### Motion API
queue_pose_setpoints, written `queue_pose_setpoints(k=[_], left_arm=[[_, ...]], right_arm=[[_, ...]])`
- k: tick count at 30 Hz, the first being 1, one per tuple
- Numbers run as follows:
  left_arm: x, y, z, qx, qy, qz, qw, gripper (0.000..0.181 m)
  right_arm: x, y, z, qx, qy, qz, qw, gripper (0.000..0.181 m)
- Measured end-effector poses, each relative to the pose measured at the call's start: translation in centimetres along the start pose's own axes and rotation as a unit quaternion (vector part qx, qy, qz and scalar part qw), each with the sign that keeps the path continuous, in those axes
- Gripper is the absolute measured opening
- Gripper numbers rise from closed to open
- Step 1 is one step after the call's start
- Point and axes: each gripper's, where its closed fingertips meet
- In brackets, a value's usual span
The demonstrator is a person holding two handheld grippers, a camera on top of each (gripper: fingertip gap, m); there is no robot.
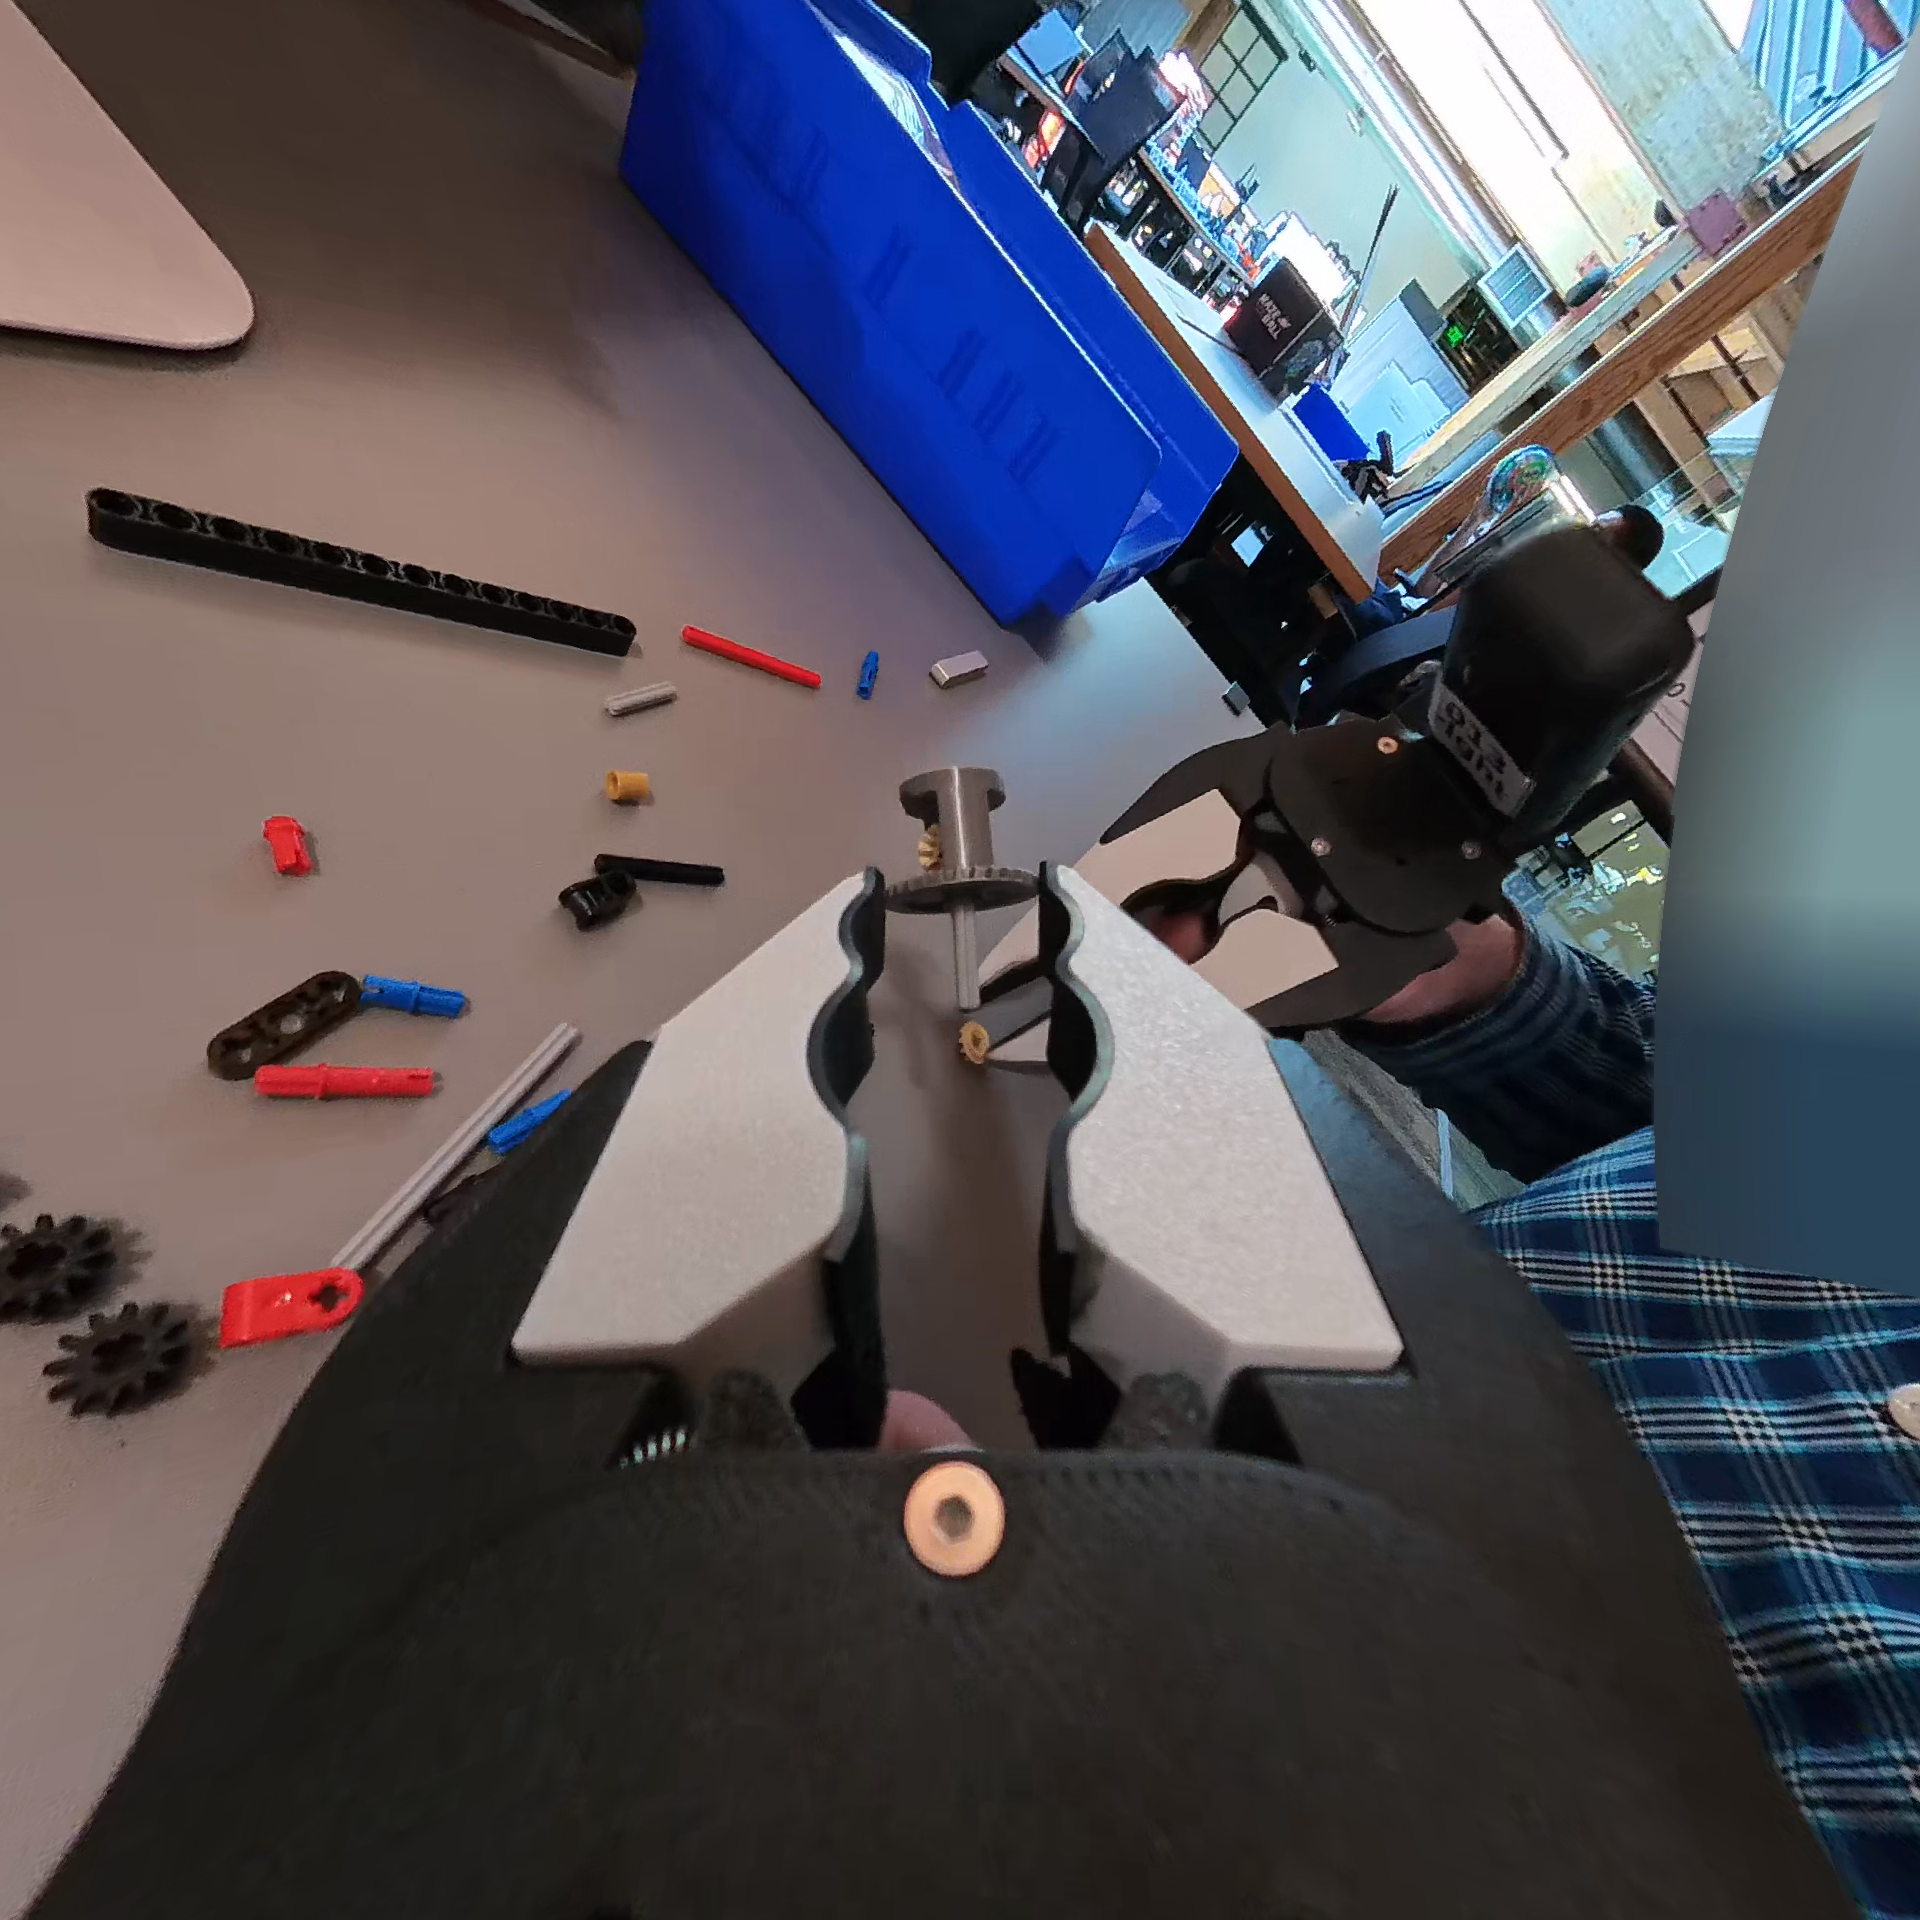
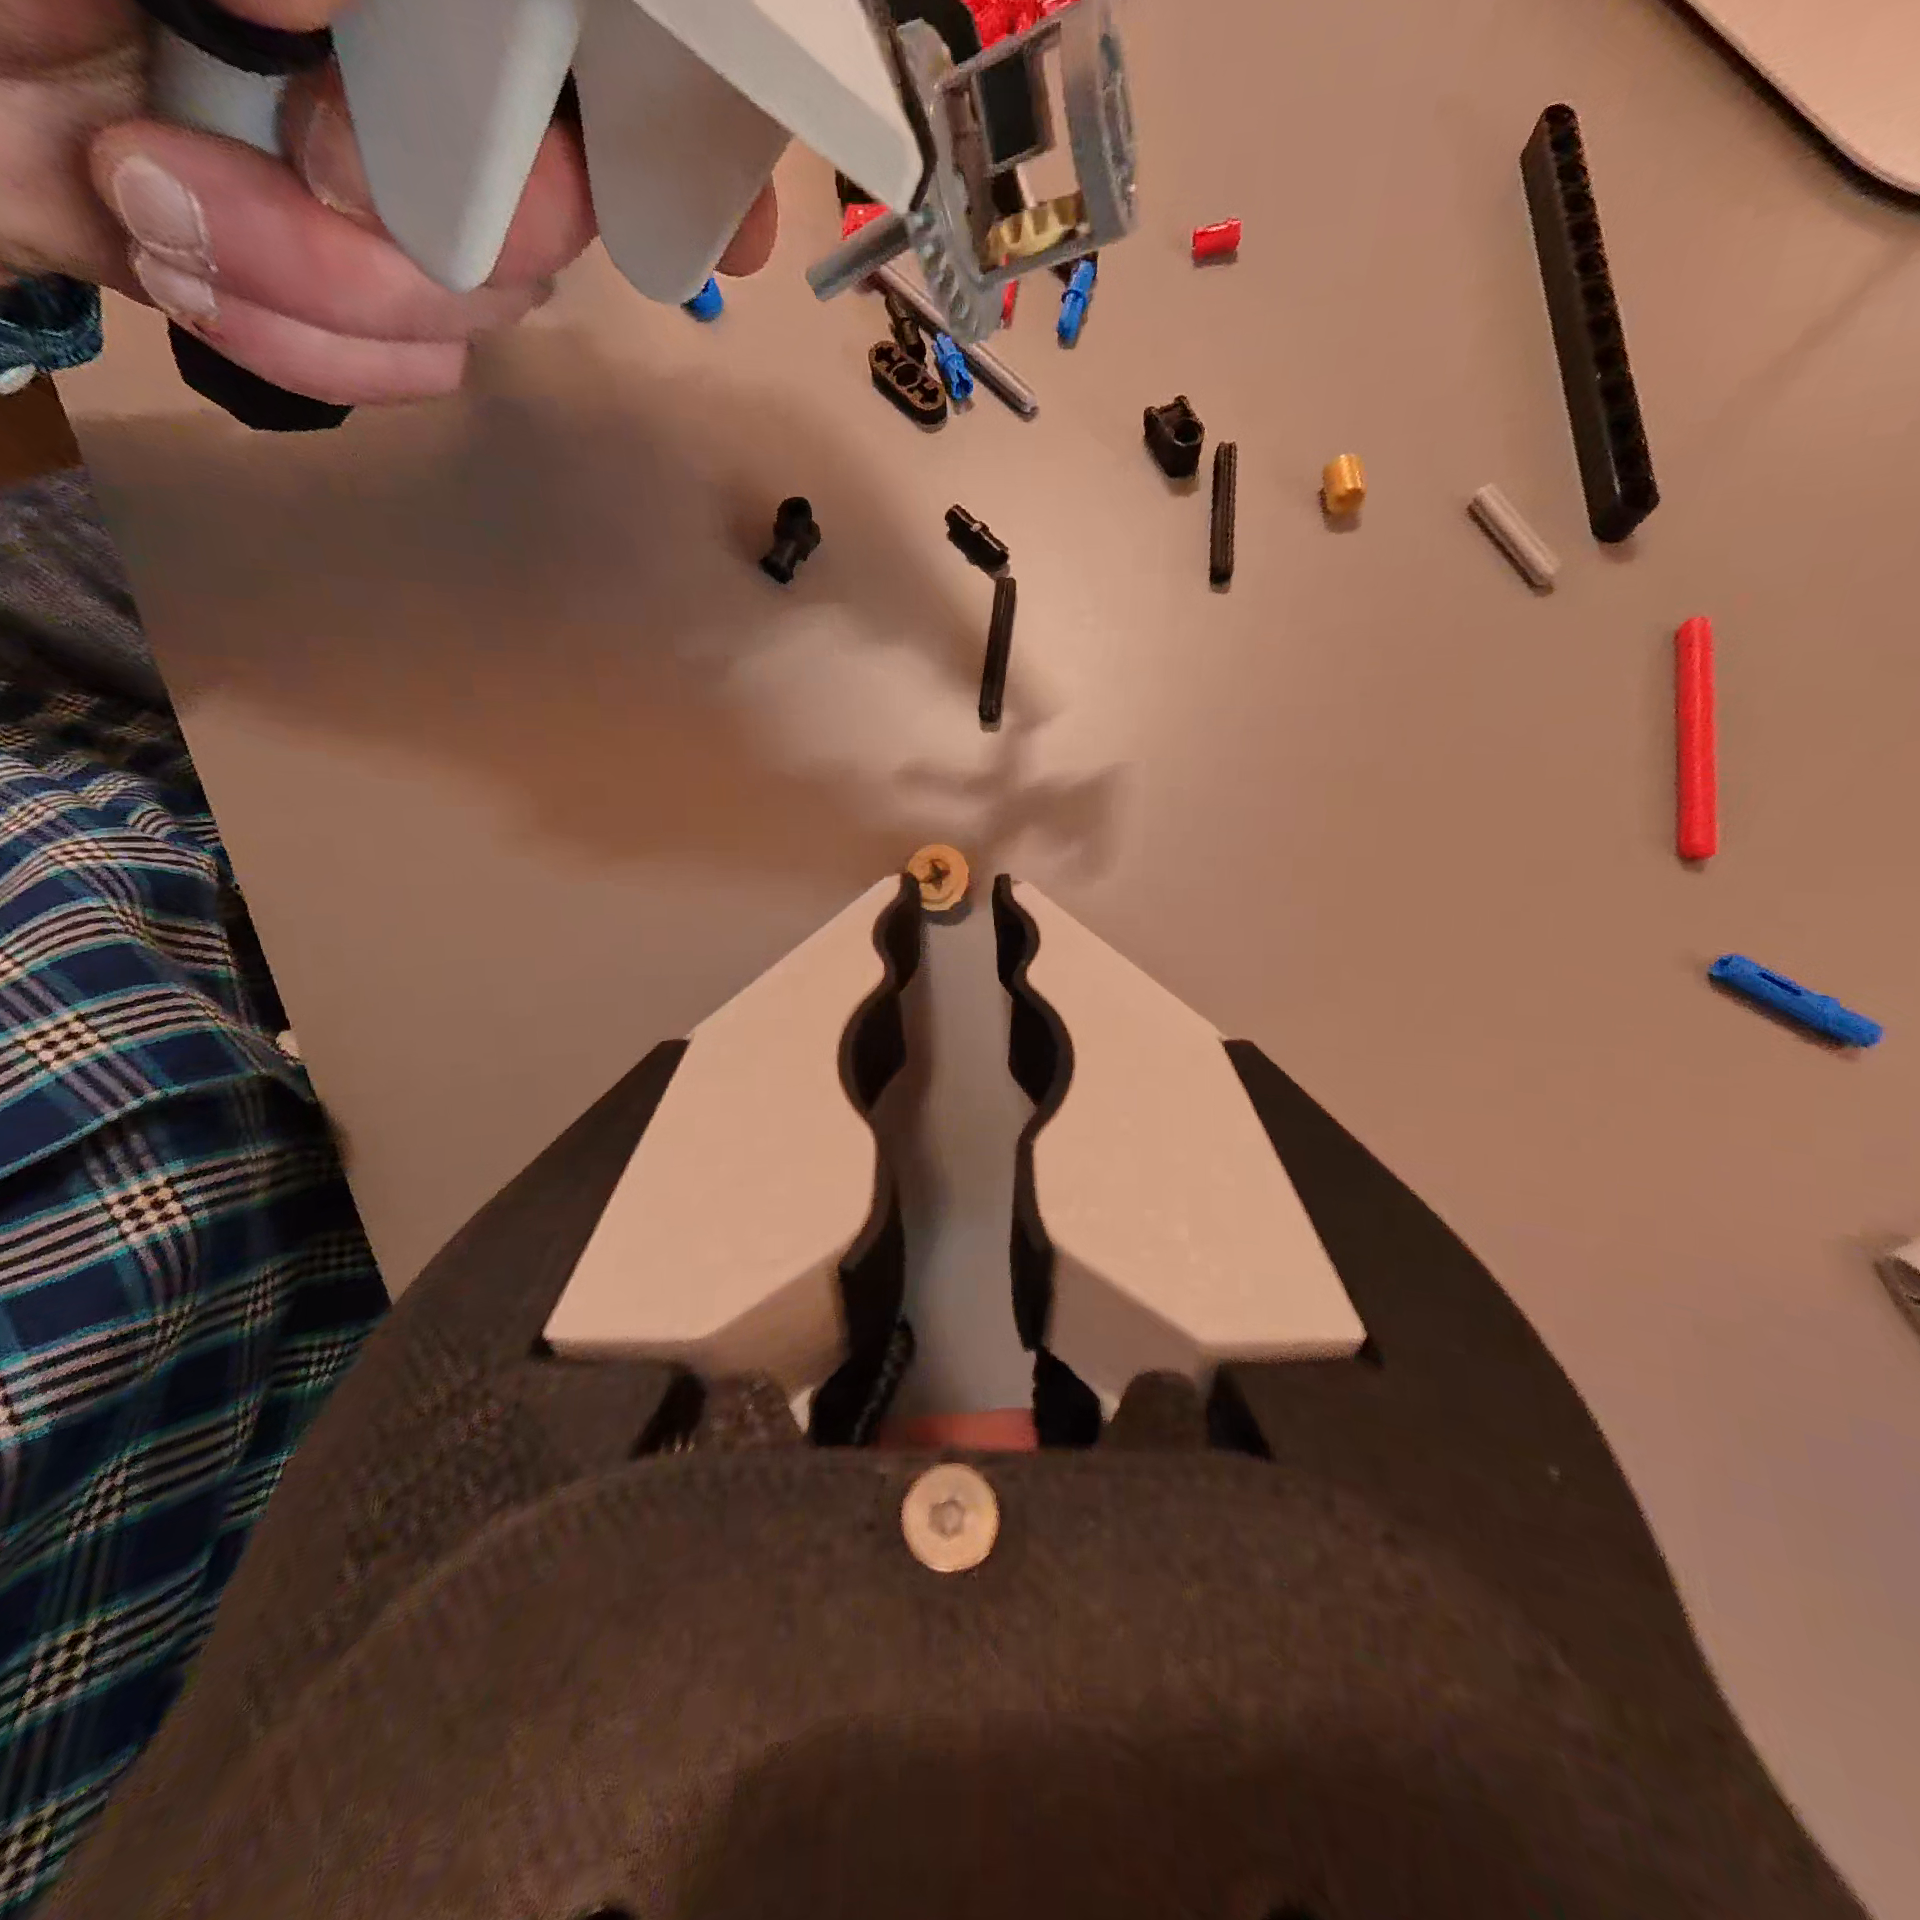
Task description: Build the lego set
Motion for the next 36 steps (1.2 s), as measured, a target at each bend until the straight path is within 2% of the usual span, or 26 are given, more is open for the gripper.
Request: queue_pose_setpoints(k=[4,12,16,25,31,36], left_arm=[[-0.1,-0.1,-0.3,0.004,0.001,-0.004,1.000,0.027],[-0.1,0.2,-0.1,-0.001,0.003,-0.005,1.000,0.027],[-0.2,0.2,0.0,0.003,0.003,-0.013,1.000,0.027],[0.0,0.1,0.7,0.011,0.000,-0.032,0.999,0.027],[0.3,0.3,1.6,0.001,-0.013,-0.028,1.000,0.027],[0.3,0.5,2.2,-0.006,-0.018,-0.031,0.999,0.027]], right_arm=[[0.2,-0.1,0.2,-0.002,0.013,-0.001,1.000,0.004],[-0.2,-0.5,0.4,0.013,0.018,-0.036,0.999,0.002],[0.2,-1.5,-0.2,0.040,0.034,-0.047,0.997,0.002],[1.5,-6.4,-2.8,0.157,0.088,-0.048,0.982,0.001],[1.6,-7.3,-2.9,0.181,0.108,-0.056,0.976,0.002],[1.9,-7.1,-2.6,0.173,0.122,-0.058,0.976,0.002]])
Point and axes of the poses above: each gripper's, where its closed fingertips meet, z out along the fingers, y out of its underside, x = y × z across the jaws
